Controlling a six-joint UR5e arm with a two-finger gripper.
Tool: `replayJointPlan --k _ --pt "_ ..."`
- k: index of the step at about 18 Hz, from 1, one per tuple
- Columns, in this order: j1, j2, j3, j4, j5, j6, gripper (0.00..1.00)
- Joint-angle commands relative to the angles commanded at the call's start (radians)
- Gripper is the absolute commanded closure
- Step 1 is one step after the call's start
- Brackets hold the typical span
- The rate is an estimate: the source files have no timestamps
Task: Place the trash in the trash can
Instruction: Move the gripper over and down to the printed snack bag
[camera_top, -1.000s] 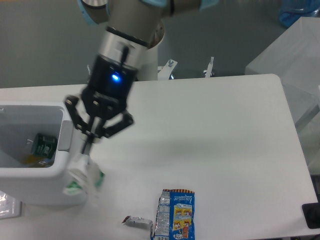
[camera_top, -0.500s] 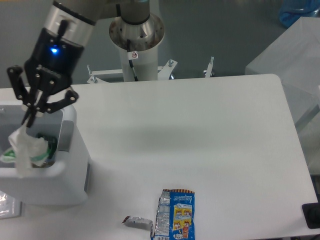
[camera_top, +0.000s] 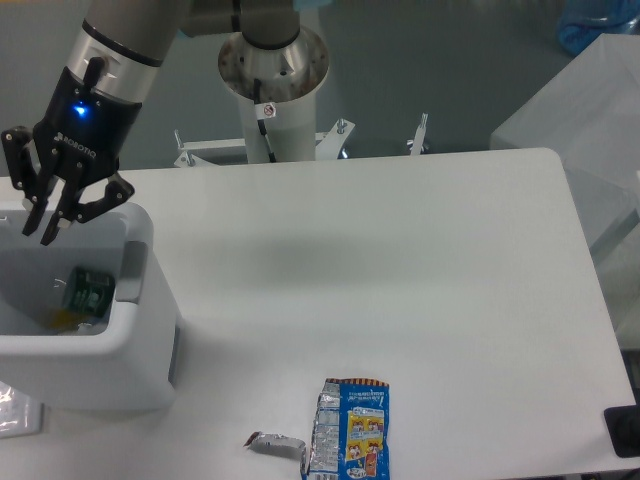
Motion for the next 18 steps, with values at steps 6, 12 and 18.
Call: replayJointPlan --k 6,12,18 --pt "0.21 -0.124 0.066 0.008 0.0 0.037 0.0" --pt "0.267 -0.268 0.216 0.028 0.0 0.038 0.0" --pt "0.264 -0.4 0.25 0.028 0.133 0.035 0.0"
